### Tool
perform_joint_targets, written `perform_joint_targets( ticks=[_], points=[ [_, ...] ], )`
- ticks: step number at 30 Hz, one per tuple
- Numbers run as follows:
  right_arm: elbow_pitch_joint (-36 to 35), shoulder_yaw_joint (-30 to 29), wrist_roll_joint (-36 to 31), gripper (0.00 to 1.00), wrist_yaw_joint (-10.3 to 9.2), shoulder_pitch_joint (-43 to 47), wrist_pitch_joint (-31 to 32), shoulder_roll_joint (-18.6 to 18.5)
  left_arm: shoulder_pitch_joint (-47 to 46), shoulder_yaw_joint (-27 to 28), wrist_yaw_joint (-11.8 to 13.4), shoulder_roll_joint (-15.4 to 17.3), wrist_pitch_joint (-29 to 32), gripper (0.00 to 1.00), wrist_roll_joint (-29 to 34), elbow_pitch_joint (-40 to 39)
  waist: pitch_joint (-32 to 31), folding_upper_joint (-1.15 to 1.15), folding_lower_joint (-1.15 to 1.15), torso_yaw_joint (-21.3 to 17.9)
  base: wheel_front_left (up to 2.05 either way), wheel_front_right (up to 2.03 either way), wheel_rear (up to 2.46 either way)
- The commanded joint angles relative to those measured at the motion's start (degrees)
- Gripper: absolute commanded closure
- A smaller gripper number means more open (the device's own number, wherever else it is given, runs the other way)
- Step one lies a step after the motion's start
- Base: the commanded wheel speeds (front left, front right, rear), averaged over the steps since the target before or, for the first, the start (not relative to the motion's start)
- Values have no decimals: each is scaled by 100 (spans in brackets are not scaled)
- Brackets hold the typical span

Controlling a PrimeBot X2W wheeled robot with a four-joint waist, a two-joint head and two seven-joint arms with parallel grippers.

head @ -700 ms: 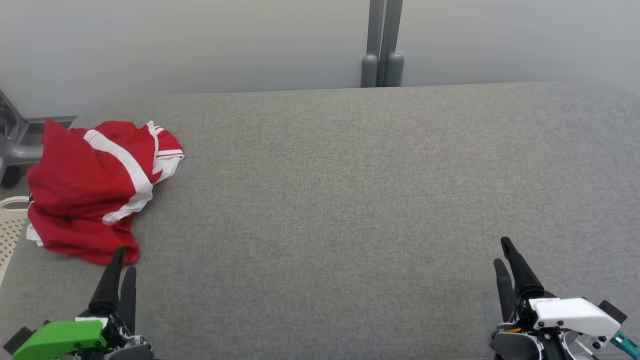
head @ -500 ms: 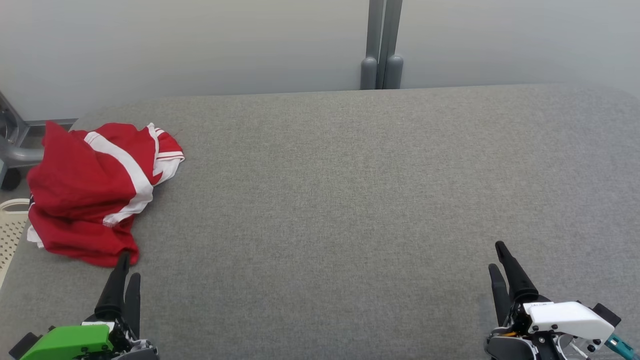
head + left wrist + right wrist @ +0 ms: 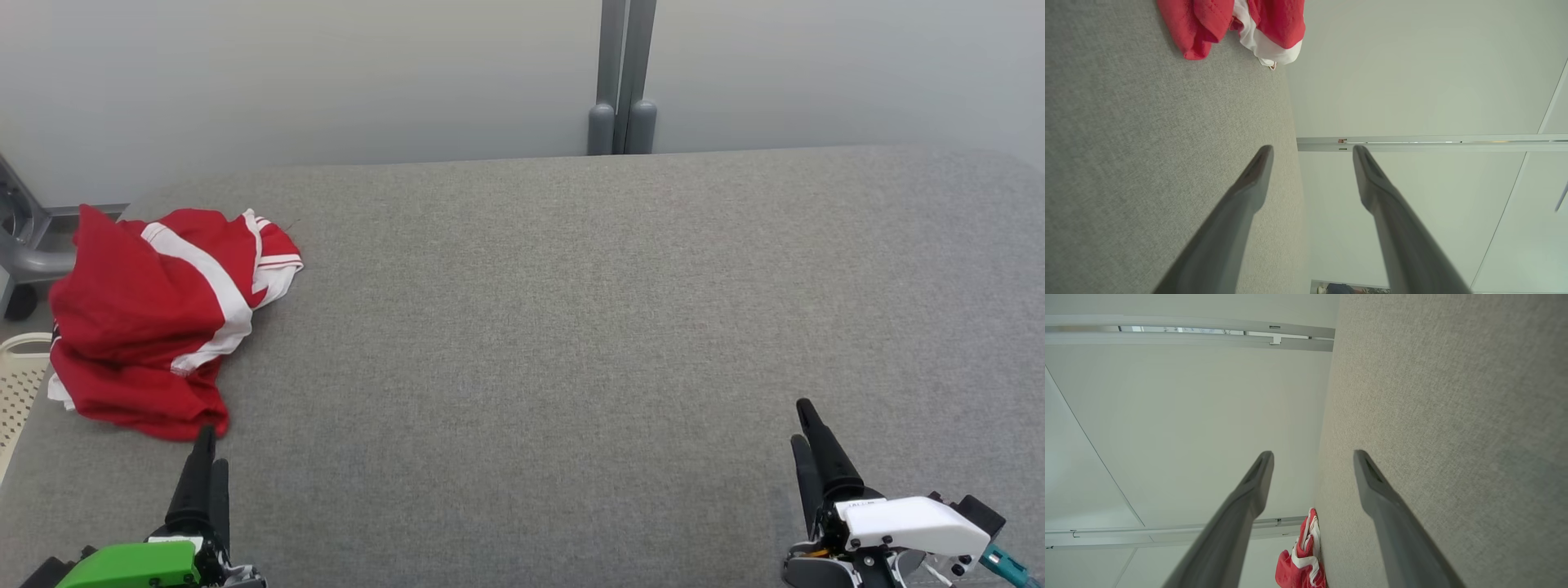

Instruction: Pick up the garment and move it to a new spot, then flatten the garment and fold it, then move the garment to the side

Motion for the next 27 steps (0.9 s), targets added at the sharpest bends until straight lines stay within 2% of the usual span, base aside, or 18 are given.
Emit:
perform_joint_targets(
  ticks=[1,19,27],
  points=[
    [-41,-25,-129,0,1,-83,-43,-1,-9,-25,-36,50,-65,0,103,-99,-7,0,0,1,0,0,0],
    [344,-43,-1936,0,1,-235,-160,129,0,-364,263,69,-631,0,1977,-56,-130,0,0,13,0,0,0],
    [662,-250,-3129,0,2,-339,-201,178,11,-567,323,77,-839,0,2938,-30,-173,0,0,22,0,0,0]
  ],
)
